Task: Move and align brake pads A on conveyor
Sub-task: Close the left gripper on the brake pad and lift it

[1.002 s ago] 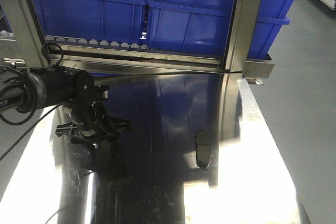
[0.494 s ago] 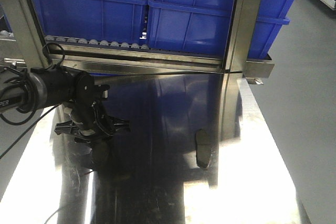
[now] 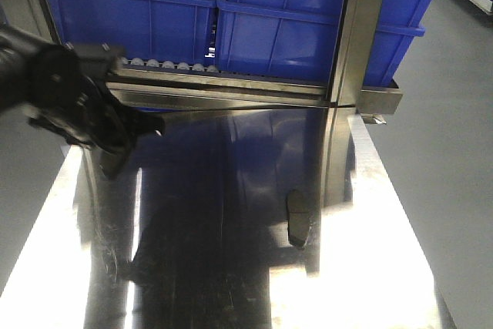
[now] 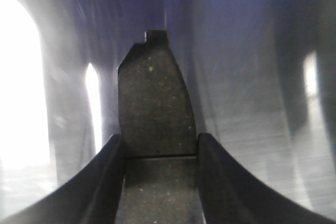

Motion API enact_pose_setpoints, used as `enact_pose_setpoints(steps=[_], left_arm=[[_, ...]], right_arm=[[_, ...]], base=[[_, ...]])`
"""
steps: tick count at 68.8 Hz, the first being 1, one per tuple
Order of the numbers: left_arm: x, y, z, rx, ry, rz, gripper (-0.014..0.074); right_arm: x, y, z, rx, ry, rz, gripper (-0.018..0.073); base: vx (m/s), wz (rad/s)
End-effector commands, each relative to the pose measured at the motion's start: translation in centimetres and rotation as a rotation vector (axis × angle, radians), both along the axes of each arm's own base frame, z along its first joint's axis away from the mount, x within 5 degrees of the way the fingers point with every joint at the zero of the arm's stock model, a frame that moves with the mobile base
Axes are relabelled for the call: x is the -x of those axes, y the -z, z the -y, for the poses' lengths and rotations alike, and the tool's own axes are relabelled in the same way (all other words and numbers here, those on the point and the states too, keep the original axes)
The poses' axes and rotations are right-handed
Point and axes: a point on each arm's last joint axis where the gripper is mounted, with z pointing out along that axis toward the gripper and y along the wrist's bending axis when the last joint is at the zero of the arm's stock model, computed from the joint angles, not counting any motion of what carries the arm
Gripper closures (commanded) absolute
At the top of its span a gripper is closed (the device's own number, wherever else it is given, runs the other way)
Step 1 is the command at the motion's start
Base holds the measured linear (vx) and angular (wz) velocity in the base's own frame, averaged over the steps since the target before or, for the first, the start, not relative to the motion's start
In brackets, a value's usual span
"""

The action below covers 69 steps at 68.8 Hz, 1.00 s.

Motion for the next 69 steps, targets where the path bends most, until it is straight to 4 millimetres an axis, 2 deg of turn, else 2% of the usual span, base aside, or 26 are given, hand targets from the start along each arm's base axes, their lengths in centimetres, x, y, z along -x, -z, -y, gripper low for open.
enact_pose_setpoints(steps=[1,9,16,39,58,69], left_arm=[[2.5,-5.3,-1.2,0.032,0.007,0.208,0.0604],[6.1,-7.2,-2.7,0.050,-0.006,0.321,0.0604],[9.7,-7.6,-4.0,0.069,0.015,0.412,0.0604],[20.9,-5.2,-8.0,0.142,0.038,0.607,0.0604],[26.4,-2.0,-10.1,0.166,0.034,0.694,0.0604],[27.9,0.0,-10.6,0.160,0.050,0.735,0.0604]], right_arm=[[0.0,-1.4,0.0,0.004,-0.001,0.088,0.0180],[0.0,-1.4,0.0,0.004,-0.001,0.088,0.0180],[0.0,-1.4,0.0,0.004,-0.001,0.088,0.0180],[0.0,-1.4,0.0,0.004,-0.001,0.088,0.0180],[0.0,-1.4,0.0,0.004,-0.001,0.088,0.0180],[0.0,-1.4,0.0,0.004,-0.001,0.088,0.0180]], base=[[0.00,0.00],[0.00,0.00],[0.00,0.00],[0.00,0.00],[0.00,0.00],[0.00,0.00]])
